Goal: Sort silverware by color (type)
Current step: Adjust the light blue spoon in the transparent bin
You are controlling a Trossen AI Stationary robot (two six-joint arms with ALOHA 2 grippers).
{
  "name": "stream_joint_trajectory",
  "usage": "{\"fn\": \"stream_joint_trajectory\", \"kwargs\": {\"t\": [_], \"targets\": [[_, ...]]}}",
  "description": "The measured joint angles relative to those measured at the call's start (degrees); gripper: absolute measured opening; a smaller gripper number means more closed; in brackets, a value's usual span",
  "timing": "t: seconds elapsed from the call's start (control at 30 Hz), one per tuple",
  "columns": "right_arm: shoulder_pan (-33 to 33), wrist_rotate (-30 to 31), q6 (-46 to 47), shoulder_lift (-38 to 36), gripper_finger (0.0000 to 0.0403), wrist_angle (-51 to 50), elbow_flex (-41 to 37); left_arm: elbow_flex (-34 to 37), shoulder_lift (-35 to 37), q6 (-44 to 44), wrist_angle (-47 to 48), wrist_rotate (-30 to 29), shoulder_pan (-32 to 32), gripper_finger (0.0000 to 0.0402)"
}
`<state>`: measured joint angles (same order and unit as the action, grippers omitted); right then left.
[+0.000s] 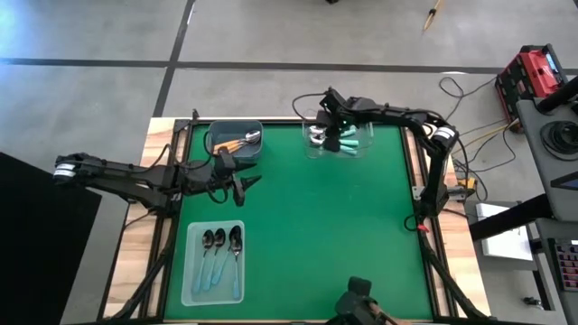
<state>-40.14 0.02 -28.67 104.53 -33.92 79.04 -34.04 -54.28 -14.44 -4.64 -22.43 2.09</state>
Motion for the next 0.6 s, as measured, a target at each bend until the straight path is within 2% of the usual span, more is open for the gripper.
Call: {"fn": "stream_joint_trajectory", "kwargs": {"t": [0.13, 0.27, 0.4, 0.6], "targets": [[-0.02, 0.10, 7.03, -0.13, 0.0080, 0.00, 2.11, 0.00, 0.00, 1.95, 0.39, -4.98, -0.02, 0.0207], [-0.01, 0.03, 18.91, -0.13, 0.0074, -0.04, 4.40, 0.00, 0.00, 5.69, 1.27, -9.57, -0.12, 0.0207], [-0.02, 0.04, 31.48, -0.13, 0.0068, -0.06, 6.31, -0.01, 0.00, 11.41, 1.06, -9.88, -1.60, 0.0207], [-0.02, 0.12, 35.30, -0.13, 0.0070, -0.02, 8.50, -0.01, 0.01, 20.61, -0.56, -9.97, -7.32, 0.0207]]}}
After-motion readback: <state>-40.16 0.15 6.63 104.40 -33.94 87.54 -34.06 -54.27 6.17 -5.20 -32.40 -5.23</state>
